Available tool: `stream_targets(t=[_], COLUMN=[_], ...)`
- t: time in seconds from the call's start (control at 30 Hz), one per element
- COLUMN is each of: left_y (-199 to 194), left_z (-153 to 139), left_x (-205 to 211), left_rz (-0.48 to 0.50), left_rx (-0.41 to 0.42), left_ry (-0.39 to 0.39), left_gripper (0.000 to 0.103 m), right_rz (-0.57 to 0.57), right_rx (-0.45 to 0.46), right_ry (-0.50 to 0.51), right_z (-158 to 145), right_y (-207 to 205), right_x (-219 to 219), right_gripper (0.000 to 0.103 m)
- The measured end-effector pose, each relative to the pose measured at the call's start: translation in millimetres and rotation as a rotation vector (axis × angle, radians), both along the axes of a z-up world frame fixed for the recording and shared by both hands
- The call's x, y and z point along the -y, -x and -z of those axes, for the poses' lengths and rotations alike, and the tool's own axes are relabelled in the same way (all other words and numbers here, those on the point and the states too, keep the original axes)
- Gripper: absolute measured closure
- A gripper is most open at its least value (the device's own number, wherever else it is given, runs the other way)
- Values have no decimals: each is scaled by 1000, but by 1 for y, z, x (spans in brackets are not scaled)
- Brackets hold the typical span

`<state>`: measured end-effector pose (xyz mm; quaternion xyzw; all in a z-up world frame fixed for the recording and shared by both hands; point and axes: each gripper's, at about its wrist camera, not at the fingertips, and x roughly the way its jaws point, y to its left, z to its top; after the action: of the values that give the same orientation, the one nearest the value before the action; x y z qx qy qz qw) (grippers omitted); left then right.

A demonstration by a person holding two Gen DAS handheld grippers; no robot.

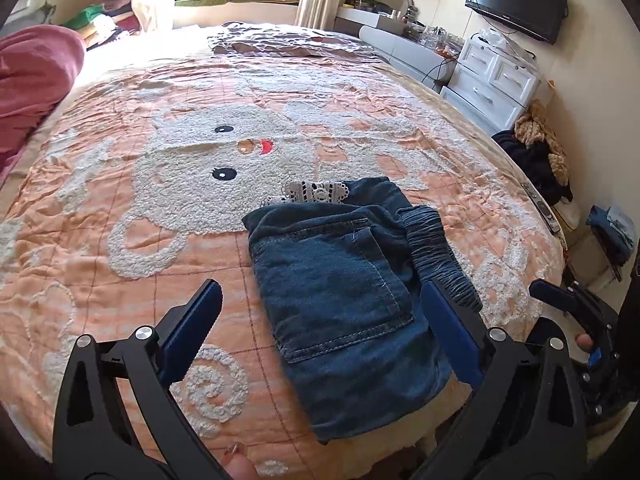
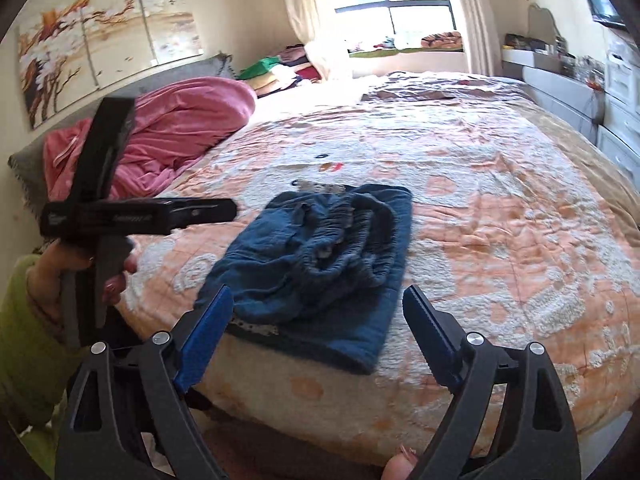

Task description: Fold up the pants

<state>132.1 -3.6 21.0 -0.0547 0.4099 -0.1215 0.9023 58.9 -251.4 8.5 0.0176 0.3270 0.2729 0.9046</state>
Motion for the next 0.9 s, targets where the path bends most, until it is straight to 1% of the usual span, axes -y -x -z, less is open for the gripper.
stream_targets(t=[0.2,0.33,0.43,0.53,0.73,0.83,0.9], left_y=[18,33,41,47,40,29,23], left_z=[3,3,4,6,19,33,40], left_x=[-4,-6,-8,-7,-5,-5,-10], left_rz=[-27,-32,-34,-41,-48,-66,-77], left_rx=[13,13,0,4,-14,-47,-67], left_ry=[0,-1,17,5,-9,-10,18], left_gripper=[10,10,10,10,10,10,10], right_rz=[76,102,117,128,127,124,120], right_rx=[-6,-9,-15,-25,-28,-67,-100], right_ry=[54,85,91,81,66,54,31], right_z=[10,16,19,19,18,25,30], right_y=[0,2,2,3,-5,-20,-34], right_x=[10,11,12,14,14,12,11], right_gripper=[14,11,10,9,9,9,9])
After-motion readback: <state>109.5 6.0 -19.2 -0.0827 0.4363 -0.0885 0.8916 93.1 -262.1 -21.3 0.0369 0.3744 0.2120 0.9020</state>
